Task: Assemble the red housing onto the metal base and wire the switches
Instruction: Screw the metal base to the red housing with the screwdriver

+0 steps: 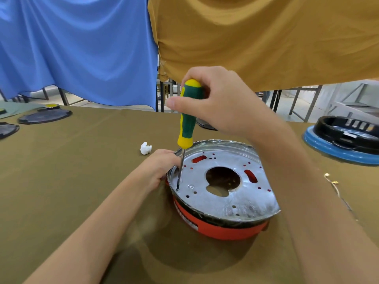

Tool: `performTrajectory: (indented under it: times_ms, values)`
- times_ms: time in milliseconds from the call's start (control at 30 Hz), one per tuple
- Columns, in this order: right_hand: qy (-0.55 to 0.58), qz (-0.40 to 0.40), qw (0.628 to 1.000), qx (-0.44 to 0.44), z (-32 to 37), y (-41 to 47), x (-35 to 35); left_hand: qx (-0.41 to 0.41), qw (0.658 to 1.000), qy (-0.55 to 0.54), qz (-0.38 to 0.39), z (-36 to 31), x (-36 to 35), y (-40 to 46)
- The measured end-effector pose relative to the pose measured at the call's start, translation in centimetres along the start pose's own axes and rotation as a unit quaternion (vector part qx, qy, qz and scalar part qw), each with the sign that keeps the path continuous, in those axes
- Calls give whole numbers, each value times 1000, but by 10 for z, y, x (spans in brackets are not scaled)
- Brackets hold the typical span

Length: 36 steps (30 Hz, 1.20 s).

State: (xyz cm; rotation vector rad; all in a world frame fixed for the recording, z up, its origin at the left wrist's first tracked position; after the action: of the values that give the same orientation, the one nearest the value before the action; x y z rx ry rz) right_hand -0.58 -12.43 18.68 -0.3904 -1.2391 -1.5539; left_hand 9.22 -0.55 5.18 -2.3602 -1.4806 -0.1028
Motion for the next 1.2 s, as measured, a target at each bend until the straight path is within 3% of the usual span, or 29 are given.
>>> performTrajectory:
  times_ms: [133, 233, 333, 400, 600, 800, 867, 1000, 1067, 1200]
  values:
    - [-79, -104, 991, 3, 6, 1, -18, -5, 1000, -4, -1, -1, 0, -3]
    - [11, -26, 1000, -12, 1, 1, -11, -6, 1000, -6, -1, -2, 1, -5]
    - [162, 84, 983, -3, -5, -6, 7, -3, 1000, -4, 5, -3, 0, -5]
    - [191, 96, 977, 19, -6, -9, 11, -2, 1000, -3, 2, -3, 1, -5]
    - [10, 24, 1000, 5, 1, 1, -1, -3, 1000, 6, -3, -2, 1, -3]
    - [-123, -106, 987, -22, 9, 3, -26, -6, 1000, 23, 5, 0, 0, -4]
    - [-92, -101, 990, -17, 7, 3, -29, -4, 1000, 23, 7, 1, 1, -3]
    - [96, 30, 995, -15, 0, 3, -12, -2, 1000, 17, 11, 2, 3, -3]
    - [164, 56, 985, -7, -1, -2, -2, -6, 1000, 18, 7, 2, 3, -2]
    - [100, 22, 994, -36, 4, -2, -2, -9, 1000, 25, 8, 2, 3, -2]
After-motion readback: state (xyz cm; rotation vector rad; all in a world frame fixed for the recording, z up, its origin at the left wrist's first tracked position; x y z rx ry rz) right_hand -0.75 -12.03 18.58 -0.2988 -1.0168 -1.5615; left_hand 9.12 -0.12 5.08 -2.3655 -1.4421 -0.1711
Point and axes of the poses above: each hand's wrist, its own y-axis towards the middle knuckle, its own x-axis out of the back of the hand, z = x × y, the point moved 1 cm from there along y, towards the middle knuckle, and after that the axes turned 4 degrees about z, right-handed, at the moved point
